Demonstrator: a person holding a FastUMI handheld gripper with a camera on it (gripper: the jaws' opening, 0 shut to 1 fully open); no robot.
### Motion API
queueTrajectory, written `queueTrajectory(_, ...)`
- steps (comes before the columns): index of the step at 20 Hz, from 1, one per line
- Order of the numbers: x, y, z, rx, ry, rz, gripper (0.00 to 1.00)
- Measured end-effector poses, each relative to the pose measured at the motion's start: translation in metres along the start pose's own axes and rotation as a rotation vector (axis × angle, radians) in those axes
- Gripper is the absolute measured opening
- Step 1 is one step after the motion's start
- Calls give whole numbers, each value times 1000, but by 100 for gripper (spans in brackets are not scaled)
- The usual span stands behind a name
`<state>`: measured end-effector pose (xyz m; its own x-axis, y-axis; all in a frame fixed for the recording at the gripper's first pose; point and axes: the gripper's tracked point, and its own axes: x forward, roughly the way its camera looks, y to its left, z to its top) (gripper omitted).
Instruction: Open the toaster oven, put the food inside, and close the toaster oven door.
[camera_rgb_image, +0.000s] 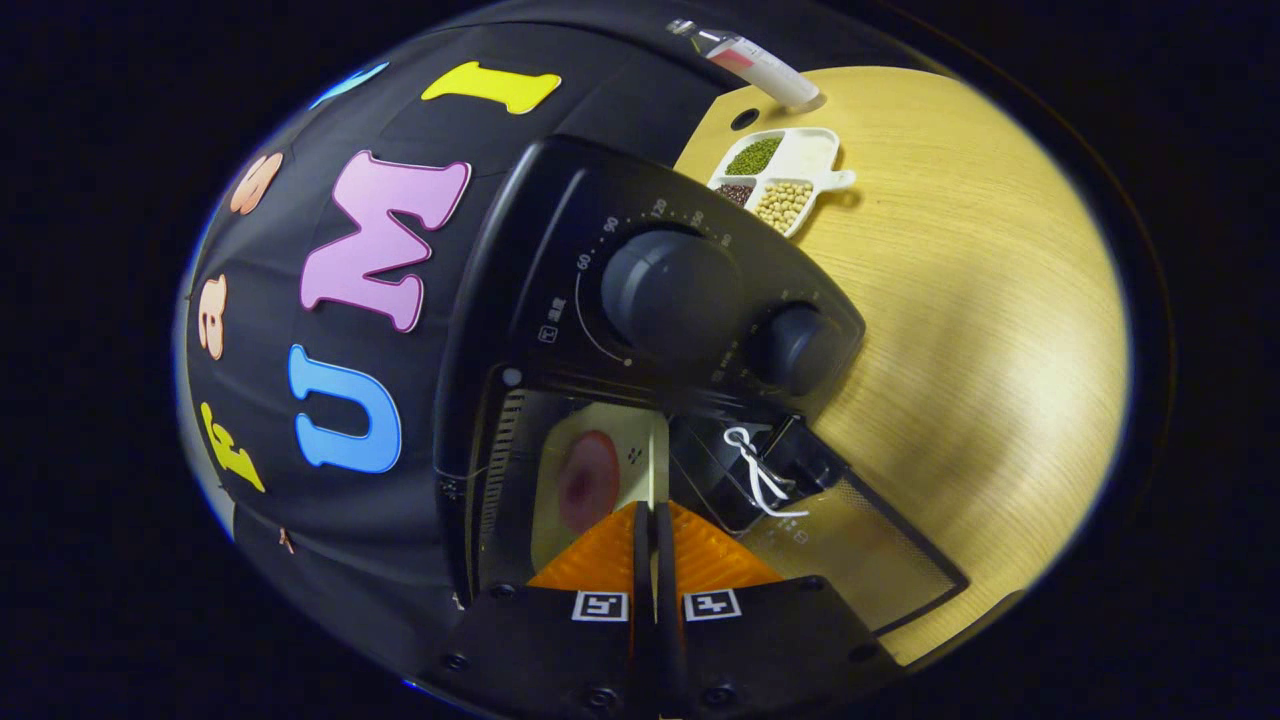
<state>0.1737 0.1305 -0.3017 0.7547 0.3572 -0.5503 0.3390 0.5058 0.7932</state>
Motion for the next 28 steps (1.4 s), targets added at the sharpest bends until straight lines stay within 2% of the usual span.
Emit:
queueTrajectory(8,14,8,-4,-18,-58,-53,6)
queueTrajectory(11,11,12,-3,-29,-73,-28,8)
queueTrajectory(12,7,14,-2,-34,-77,-22,14)
queueTrajectory(14,1,17,-1,-48,-84,-6,20)
queueTrajectory(15,-4,20,-2,-51,-80,2,28)
queueTrajectory(19,-27,19,-4,-99,-68,-4,94)
queueTrajectory(22,-48,16,-12,-153,-50,-21,94)
queueTrajectory(24,-65,16,-21,-218,-26,-24,99)
queueTrajectory(28,-100,14,-50,-443,25,-15,99)
